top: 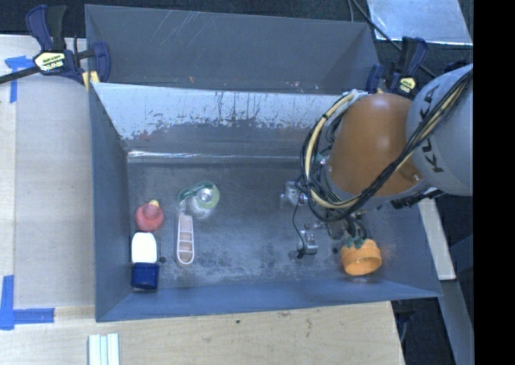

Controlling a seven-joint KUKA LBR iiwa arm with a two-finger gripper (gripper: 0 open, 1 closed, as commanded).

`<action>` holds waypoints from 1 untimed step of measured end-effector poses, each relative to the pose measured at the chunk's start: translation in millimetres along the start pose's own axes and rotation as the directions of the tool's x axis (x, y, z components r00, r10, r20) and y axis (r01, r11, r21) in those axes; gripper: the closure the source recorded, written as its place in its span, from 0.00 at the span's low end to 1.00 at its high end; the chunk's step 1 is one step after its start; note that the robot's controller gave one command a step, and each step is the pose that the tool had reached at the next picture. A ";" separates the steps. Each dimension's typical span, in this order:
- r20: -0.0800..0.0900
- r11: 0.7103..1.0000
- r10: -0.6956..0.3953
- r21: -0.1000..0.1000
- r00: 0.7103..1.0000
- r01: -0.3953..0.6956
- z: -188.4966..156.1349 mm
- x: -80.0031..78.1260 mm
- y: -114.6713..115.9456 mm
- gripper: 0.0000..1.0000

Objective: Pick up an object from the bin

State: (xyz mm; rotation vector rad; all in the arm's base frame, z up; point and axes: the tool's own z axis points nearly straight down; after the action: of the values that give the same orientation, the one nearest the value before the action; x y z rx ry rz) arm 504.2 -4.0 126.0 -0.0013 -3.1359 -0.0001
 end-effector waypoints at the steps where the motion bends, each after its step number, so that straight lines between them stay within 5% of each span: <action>1: 0.008 1.000 0.000 0.000 1.000 0.000 -4.5 -1.8 -0.1 0.00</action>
Offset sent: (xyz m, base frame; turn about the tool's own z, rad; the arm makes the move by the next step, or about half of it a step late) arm 0.0091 -0.0786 -0.0220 0.0110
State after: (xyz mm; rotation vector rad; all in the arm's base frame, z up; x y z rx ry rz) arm 506.1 -4.1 130.4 -0.0014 -3.1443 0.0000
